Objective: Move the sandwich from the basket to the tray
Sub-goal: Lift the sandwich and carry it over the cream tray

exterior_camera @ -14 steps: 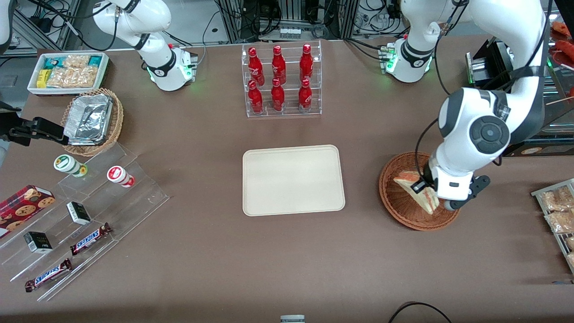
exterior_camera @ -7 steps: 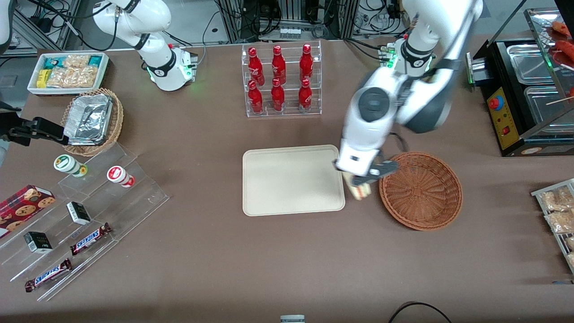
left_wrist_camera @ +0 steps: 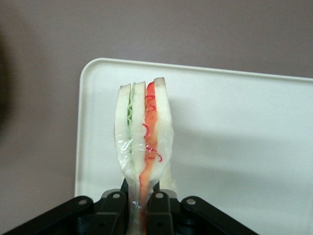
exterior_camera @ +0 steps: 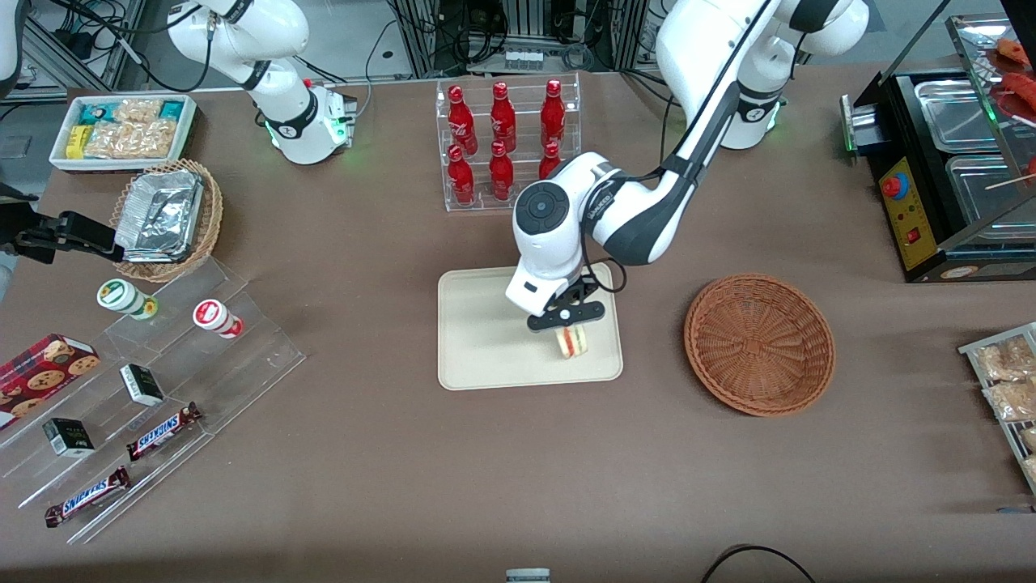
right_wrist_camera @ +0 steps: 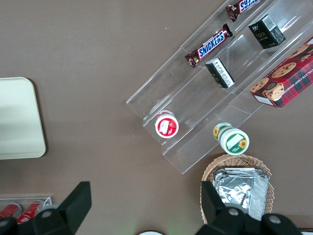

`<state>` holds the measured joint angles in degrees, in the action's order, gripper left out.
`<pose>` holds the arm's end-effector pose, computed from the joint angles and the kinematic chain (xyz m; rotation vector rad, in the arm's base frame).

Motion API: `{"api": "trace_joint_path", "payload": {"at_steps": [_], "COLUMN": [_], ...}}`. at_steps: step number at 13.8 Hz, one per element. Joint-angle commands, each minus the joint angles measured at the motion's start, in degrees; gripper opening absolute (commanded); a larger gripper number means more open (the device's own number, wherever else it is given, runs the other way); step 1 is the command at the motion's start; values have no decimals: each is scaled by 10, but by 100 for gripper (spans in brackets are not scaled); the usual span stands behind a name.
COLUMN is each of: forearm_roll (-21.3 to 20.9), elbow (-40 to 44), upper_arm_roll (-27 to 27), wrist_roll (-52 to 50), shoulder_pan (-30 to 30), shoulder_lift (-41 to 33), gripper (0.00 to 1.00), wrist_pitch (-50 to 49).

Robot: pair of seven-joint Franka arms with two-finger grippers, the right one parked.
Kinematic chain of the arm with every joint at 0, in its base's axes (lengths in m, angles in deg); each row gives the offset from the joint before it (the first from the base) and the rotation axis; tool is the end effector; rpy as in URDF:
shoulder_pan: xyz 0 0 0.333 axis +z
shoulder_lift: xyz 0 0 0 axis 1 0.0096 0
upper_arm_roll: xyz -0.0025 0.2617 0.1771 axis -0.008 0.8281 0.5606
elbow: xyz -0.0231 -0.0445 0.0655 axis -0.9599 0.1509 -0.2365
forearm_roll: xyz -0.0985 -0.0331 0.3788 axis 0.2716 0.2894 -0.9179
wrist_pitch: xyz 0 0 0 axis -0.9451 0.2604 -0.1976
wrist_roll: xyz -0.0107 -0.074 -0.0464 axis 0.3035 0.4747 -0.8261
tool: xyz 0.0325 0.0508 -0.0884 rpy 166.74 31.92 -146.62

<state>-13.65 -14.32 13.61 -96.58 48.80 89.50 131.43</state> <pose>0.5123 -0.4726 0.3083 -3.0517 -0.2437 -0.0474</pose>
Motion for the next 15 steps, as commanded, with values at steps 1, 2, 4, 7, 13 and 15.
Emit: {"api": "trace_joint_path", "payload": {"at_steps": [1, 2, 4, 7, 13, 15], "forearm_roll": [-5, -5, -5, -6, -12, -12], "elbow": [13, 11, 11, -4, -43, -45], "upper_arm_roll": [6, 4, 3, 3, 4, 4], "wrist_roll": [-2, -2, -2, 2, 8, 7], "shoulder_pan": [-20, -25, -43, -51, -67, -72], "shoulder_lift": [21, 27, 40, 46, 45, 46], "gripper": [0, 0, 0, 0, 0, 0], "wrist_pitch": [36, 47, 62, 77, 87, 86]}}
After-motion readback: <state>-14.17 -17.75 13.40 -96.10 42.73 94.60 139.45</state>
